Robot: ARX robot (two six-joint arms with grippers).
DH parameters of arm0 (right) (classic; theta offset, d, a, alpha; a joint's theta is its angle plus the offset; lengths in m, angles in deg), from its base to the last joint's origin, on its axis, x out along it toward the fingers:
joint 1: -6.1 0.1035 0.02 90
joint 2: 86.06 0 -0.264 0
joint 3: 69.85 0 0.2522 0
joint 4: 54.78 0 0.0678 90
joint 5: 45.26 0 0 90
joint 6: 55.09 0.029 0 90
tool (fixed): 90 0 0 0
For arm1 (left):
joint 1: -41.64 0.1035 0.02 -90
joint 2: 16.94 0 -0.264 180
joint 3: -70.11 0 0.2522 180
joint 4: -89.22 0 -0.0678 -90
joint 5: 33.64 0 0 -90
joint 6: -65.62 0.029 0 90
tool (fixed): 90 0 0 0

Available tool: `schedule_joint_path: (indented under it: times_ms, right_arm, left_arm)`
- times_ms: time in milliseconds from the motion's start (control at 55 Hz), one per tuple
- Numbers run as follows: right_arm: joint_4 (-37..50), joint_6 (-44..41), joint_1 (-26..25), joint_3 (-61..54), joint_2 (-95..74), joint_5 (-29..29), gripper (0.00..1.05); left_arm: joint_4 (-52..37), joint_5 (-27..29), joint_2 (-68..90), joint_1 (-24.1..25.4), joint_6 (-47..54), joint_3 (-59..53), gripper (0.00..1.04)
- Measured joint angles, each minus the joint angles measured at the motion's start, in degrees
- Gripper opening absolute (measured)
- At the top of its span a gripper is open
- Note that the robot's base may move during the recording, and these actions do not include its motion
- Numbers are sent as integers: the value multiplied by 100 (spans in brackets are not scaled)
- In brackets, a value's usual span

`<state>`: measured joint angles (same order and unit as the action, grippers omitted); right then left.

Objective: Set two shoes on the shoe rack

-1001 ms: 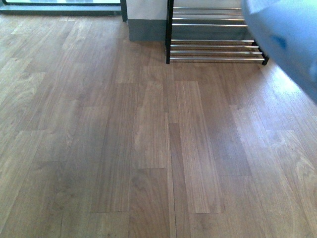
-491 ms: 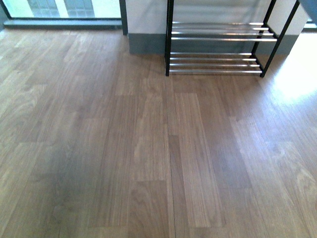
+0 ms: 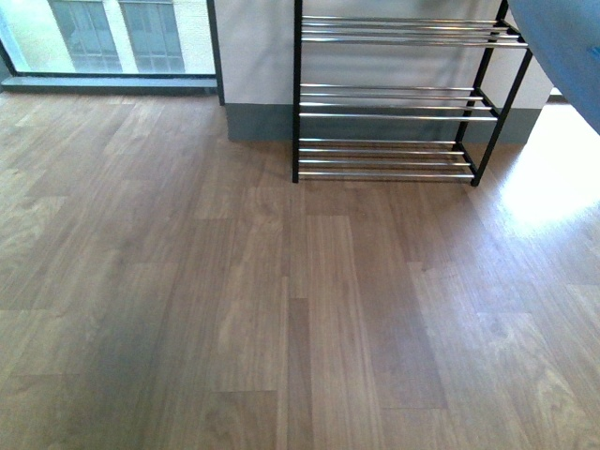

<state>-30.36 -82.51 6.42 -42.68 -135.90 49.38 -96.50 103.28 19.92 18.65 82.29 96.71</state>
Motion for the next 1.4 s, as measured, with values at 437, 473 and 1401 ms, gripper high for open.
schedule_joint_path:
  times_ms: [437,473,1401]
  right_arm:
    - [0,2,-9,0,2,20,2]
    - [0,0,-9,-4,0,22,2]
    - [-2,2,-4,0,-4,4,2]
  left_arm:
    - [0,-31,2,0,2,0,2]
    - [0,-33,2,-2,2,-2,2]
    - [0,-20,2,4,2,-4,2]
